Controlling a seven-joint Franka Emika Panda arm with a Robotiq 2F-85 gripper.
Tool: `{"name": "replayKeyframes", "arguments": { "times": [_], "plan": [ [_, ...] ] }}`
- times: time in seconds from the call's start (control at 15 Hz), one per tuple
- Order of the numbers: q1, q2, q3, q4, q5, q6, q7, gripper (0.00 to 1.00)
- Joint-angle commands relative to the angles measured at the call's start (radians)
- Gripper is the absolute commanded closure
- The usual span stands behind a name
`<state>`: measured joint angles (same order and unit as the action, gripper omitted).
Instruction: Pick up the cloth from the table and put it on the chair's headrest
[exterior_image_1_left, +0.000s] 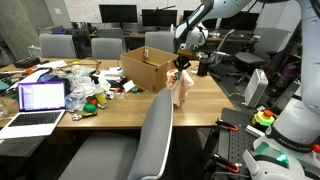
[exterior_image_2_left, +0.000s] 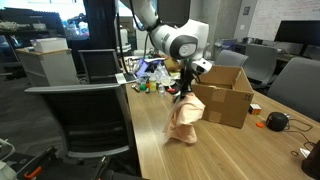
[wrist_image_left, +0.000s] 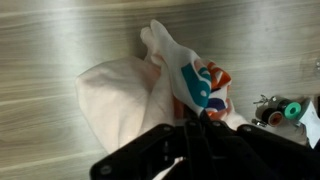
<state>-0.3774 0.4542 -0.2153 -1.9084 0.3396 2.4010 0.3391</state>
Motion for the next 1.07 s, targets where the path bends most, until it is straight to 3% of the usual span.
{"name": "replayKeyframes", "arguments": {
  "times": [0.0,0.27,0.47,0.8,1.0],
  "plan": [
    [0.07,-0.212,-0.057,-0.243,-0.052,0.096,0.017,0.99],
    [0.125,-0.403,-0.107,-0.436,-0.208,0.153,0.077,0.99],
    [0.124,-0.522,-0.115,-0.52,-0.372,0.161,0.164,0.99],
    [0.054,-0.701,-0.054,-0.55,-0.617,0.121,0.306,0.99],
    [0.017,-0.785,-0.001,-0.524,-0.675,0.106,0.327,0.99]
  ]
}}
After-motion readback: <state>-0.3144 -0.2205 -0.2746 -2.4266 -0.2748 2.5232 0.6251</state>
